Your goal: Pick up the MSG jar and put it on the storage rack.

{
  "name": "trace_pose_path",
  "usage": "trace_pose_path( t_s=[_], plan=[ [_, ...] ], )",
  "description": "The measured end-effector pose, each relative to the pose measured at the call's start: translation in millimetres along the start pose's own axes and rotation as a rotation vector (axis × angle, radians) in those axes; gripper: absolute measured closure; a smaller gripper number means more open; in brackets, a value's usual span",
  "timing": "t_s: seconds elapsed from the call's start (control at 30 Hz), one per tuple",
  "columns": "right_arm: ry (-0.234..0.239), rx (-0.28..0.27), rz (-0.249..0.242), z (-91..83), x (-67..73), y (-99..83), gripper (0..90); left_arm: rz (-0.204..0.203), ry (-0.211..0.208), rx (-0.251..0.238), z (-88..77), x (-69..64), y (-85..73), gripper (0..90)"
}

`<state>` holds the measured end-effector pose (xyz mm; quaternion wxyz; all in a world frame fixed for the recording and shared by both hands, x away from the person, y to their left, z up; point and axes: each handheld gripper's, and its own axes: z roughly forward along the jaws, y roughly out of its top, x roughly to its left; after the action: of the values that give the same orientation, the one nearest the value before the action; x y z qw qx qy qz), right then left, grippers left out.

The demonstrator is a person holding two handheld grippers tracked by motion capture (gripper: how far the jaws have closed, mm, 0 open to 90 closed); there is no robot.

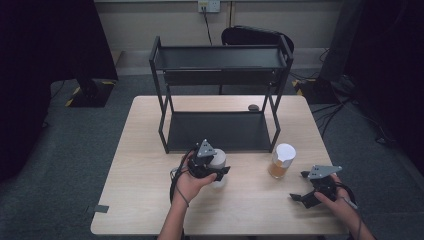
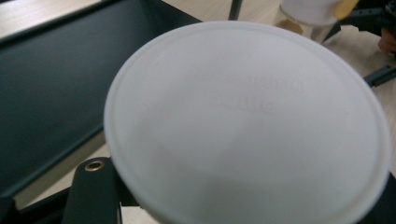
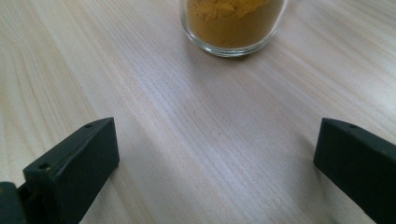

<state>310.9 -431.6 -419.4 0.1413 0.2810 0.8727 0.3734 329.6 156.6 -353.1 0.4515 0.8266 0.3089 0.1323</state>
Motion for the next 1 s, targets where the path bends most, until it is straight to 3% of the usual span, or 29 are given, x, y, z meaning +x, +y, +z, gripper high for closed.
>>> trace_pose_path(
  t_s=[0.3,1.0],
  plan=[
    [0.000,0.000,0.000,0.0,0.0,0.0,0.0,-0.009,0.012,-0.006,-5.5,16.4,21.6,34.6],
    [0.000,0.000,0.000,0.0,0.0,0.0,0.0,-0.050,0.103,-0.019,-8.2,41.1,62.4,34.4]
  ],
)
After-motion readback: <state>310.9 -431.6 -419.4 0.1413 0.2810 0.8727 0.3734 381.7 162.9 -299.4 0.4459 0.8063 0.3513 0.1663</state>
